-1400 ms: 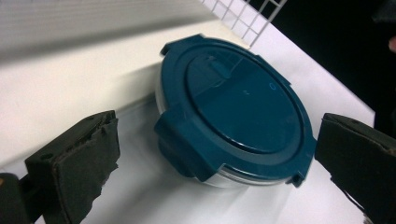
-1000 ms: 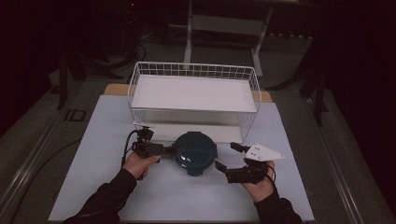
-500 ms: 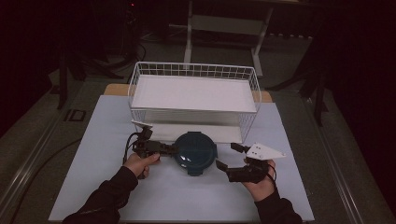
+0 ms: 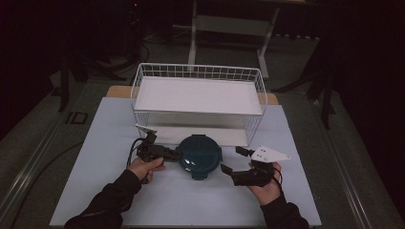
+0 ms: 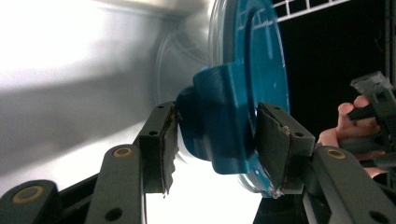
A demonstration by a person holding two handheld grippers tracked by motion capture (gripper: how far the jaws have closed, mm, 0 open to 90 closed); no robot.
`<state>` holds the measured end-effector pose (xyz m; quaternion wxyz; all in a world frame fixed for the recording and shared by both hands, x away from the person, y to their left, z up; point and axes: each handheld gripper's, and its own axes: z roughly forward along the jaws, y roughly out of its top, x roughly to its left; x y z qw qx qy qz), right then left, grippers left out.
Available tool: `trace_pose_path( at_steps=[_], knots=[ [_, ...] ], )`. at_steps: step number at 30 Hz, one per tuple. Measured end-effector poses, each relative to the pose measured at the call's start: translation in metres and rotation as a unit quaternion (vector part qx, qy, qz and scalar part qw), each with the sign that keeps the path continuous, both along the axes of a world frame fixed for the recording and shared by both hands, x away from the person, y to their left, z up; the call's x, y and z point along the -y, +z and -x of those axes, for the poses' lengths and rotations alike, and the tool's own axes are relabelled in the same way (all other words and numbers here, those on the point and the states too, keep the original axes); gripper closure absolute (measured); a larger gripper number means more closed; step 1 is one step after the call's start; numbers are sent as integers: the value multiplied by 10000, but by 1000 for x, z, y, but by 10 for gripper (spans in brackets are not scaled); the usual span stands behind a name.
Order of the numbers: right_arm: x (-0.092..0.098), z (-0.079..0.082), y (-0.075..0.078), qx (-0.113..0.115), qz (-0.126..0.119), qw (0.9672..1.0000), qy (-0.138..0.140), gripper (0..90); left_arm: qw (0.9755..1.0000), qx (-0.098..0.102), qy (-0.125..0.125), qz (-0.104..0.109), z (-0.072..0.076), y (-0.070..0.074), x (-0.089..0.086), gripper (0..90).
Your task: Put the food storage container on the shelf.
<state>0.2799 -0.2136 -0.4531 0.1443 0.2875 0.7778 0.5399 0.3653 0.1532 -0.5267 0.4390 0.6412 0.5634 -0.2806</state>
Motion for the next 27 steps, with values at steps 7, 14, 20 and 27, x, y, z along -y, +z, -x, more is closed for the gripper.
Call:
trace_pose_path(
  at_steps=[7,14,20,27],
  knots=[
    [3,-5,-4,-221,-76,9997,-74,158,9996,242,-113,-7,2,1,0,521],
    [8,-22,-18,-1063,-230,9939,-164,187,9975,652,-248,-148,10,11,3,544],
    [13,-36,-33,-1802,-448,9824,-196,250,9938,1034,-358,-186,18,12,3,548],
    [7,-44,-45,-2310,-455,9719,73,342,9898,1309,-506,-235,24,15,3,559]
  ],
)
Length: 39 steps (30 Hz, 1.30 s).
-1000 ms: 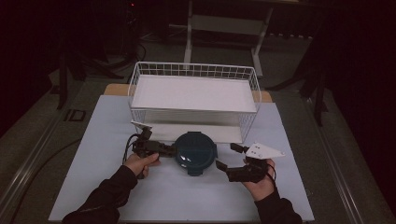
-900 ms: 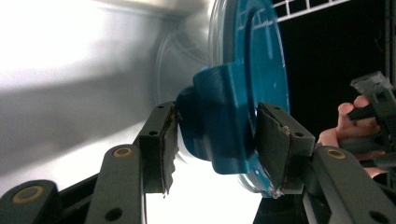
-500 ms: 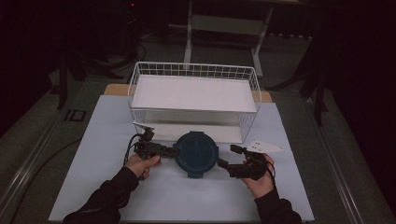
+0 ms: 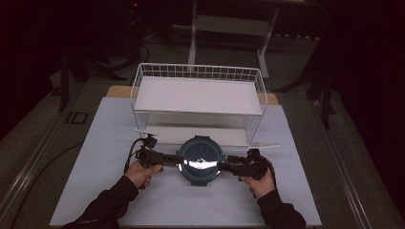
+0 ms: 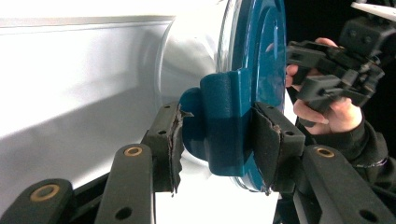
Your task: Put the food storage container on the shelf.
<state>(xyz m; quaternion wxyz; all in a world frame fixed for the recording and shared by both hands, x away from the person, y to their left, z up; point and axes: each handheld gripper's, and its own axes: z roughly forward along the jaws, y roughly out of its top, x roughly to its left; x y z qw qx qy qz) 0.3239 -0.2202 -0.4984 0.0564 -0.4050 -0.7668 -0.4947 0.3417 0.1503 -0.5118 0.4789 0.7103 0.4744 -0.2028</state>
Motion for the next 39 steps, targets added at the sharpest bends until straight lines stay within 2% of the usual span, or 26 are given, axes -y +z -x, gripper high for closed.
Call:
trace_pose_path(
  at_steps=[2,3,7,11,14,18,20,21,24,26,31,37,39],
  knots=[
    [0,0,-1,-31,-3,10000,16,371,10000,58,-24,-11,3,1,0,561],
    [0,-1,-3,-142,-84,9999,-6,414,10000,75,-36,-20,4,1,-1,563],
    [2,-2,-5,-306,-343,9989,46,523,9998,187,-104,-40,8,1,-1,569],
    [0,-3,-8,-411,-399,9983,64,528,9994,317,-106,-29,12,1,-1,570],
    [0,-1,-10,-527,-474,9975,52,532,9994,330,-78,10,13,0,-1,570],
    [1,1,-14,-691,-673,9953,-31,547,9988,462,-62,-153,18,3,1,566],
    [1,2,-15,-714,-712,9949,-39,549,9983,529,-75,-216,21,4,1,562],
    [0,3,-15,-617,-704,9956,-28,550,9984,523,-37,-206,22,4,1,563],
    [-1,4,-14,-581,-691,9959,-31,552,9981,586,34,-199,25,3,1,563],
    [0,4,-14,-617,-677,9958,-41,554,9977,636,64,-220,27,4,3,561],
    [1,5,-14,-706,-697,9950,-85,561,9968,729,7,-321,29,7,5,564],
    [0,6,-11,-677,-636,9957,-73,565,9966,756,8,-334,31,8,4,567],
    [1,5,-8,-591,-654,9961,-52,566,9959,849,24,-315,31,12,5,567]
  ],
)
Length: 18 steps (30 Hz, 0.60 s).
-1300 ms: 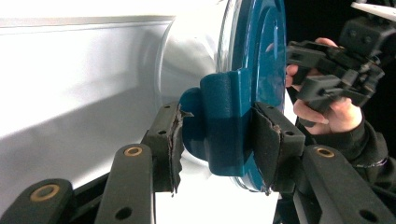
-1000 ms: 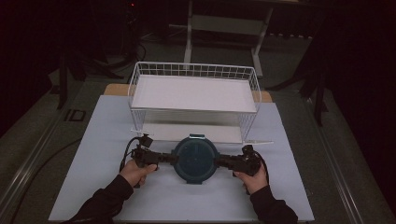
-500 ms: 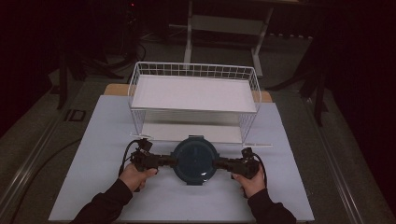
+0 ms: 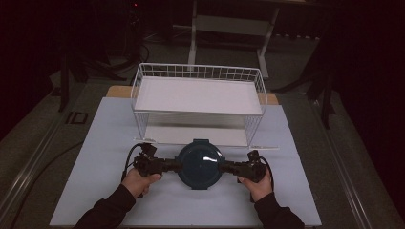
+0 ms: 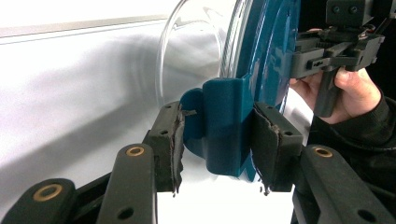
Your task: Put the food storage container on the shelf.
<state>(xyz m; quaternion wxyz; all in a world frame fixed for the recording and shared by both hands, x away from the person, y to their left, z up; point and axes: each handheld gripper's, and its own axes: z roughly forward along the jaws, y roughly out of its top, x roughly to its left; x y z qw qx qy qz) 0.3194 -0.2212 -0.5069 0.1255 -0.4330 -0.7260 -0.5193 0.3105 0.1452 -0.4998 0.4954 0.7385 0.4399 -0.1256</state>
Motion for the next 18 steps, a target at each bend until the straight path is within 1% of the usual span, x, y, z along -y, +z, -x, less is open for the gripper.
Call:
trace_pose_path(
  at_steps=[4,5,10,13,14,16,17,18],
  knots=[
    [2,-2,11,204,-38,9998,-22,566,9998,177,-13,16,-3,9,1,568],
    [2,-3,13,237,-32,9997,-39,566,9998,187,-2,21,-5,11,2,568],
    [3,-11,21,328,-75,9994,-59,566,9996,292,43,-7,-11,20,1,568],
    [1,-16,26,392,-89,9992,-82,566,9991,400,104,22,-16,24,0,567],
    [0,-19,28,435,-74,9990,-80,565,9990,421,155,54,-18,26,0,567],
    [0,-21,29,448,-100,9989,-99,565,9989,434,171,54,-20,27,0,566],
    [0,-24,30,473,-94,9988,-93,565,9985,513,204,23,-24,28,0,566],
    [-1,-29,31,492,-84,9987,-101,565,9985,508,214,20,-26,28,0,566]
  ],
)
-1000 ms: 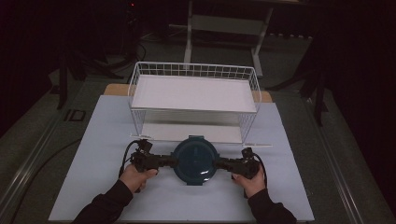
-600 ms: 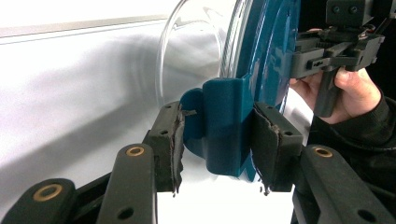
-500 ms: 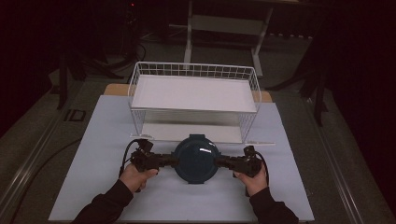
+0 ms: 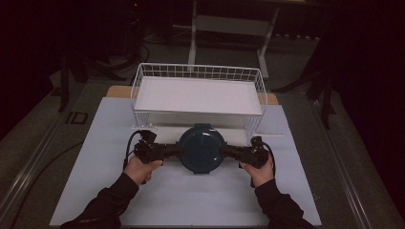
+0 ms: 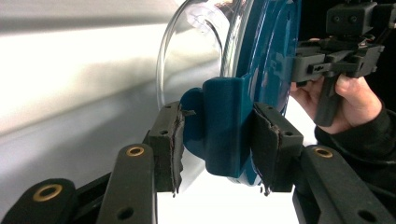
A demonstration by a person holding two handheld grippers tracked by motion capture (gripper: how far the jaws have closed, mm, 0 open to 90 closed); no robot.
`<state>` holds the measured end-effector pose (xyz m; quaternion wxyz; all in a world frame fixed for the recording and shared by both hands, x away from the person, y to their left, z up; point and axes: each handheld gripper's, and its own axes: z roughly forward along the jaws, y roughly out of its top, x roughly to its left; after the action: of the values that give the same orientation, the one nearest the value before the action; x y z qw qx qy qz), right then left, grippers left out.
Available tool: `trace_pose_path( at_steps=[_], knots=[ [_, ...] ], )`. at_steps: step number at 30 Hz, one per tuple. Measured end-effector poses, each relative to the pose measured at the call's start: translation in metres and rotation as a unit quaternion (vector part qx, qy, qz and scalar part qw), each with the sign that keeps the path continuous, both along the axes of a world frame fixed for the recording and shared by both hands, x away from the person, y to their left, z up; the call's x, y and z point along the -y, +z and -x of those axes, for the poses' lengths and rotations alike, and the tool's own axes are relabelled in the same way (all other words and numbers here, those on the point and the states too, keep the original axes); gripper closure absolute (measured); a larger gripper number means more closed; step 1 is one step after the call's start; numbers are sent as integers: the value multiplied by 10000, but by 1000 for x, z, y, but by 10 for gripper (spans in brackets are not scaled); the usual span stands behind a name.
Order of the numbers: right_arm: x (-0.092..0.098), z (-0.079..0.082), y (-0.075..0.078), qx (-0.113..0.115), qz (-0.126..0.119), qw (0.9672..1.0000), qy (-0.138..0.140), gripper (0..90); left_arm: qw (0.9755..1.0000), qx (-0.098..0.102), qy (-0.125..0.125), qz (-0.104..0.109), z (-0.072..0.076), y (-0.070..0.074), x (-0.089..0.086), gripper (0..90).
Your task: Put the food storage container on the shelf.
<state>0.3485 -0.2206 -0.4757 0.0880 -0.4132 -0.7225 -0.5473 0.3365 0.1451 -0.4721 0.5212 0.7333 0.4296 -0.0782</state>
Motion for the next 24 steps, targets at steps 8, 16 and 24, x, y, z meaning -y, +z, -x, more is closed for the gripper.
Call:
trace_pose_path(
  at_steps=[8,16,24],
  knots=[
    [-2,-21,-8,-40,31,10000,-45,565,9999,80,129,-13,-20,-9,0,563],
    [-2,-34,-22,-60,6,9998,-164,565,9996,65,273,2,-34,-20,3,560],
    [-5,-44,-28,-83,175,9994,-282,563,9993,34,374,-34,-44,-32,3,558]
  ],
)
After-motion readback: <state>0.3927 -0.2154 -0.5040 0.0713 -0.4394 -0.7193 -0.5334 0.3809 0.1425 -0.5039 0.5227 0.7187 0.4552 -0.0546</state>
